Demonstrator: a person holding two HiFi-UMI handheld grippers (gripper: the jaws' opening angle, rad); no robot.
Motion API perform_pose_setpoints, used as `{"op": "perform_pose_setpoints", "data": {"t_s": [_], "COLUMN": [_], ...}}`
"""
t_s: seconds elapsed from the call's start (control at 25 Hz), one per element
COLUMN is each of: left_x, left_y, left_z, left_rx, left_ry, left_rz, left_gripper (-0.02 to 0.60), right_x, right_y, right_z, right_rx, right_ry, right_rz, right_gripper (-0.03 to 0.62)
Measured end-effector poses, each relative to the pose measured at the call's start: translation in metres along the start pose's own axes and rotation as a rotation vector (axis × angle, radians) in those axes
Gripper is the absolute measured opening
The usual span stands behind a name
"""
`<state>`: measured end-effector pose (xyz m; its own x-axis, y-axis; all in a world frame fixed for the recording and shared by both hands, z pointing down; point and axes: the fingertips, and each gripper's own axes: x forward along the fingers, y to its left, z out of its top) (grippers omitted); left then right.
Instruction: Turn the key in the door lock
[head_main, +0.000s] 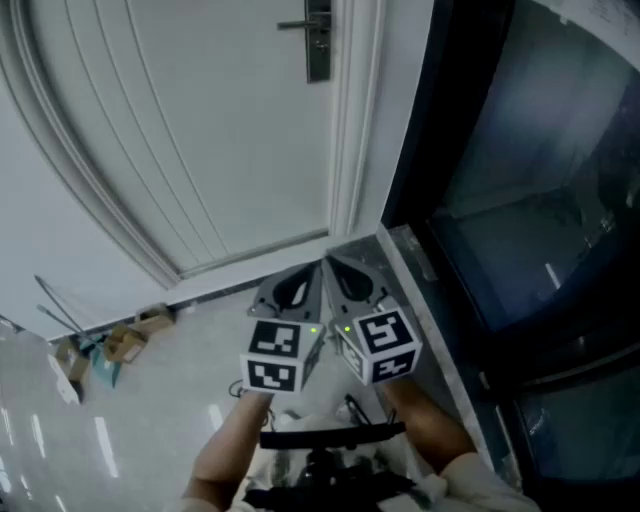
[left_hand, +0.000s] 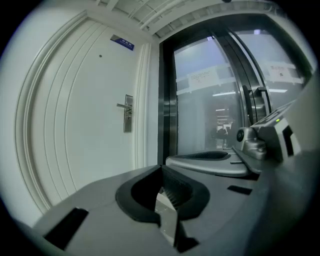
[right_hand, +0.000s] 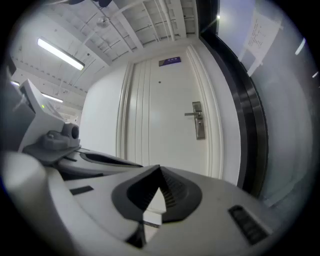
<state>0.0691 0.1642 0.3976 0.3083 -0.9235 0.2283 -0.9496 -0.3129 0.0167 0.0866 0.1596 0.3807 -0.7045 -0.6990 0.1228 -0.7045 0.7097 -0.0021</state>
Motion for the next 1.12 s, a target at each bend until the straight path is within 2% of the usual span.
{"op": "perform_pose_setpoints", "data": {"t_s": [0.72,1.12], "left_x": [0.013,0.04], "left_y": [-0.008,-0.03], "left_z": [-0.003,0.001], "left_rx": [0.004,0.011], "left_ry": [0.01,0.017], "left_rz": [0.034,0.033], "left_gripper": [0.015,0.015], "right_x": [-0.008,-0.015], "right_y": [-0.018,-0.05], "right_z": [-0.001,0.0], "right_rx": [0.003,0.007], "right_ry": [-0.02,-0.022], "right_rz": [-0.023,-0.021], "right_gripper": [0.006,0.006]}}
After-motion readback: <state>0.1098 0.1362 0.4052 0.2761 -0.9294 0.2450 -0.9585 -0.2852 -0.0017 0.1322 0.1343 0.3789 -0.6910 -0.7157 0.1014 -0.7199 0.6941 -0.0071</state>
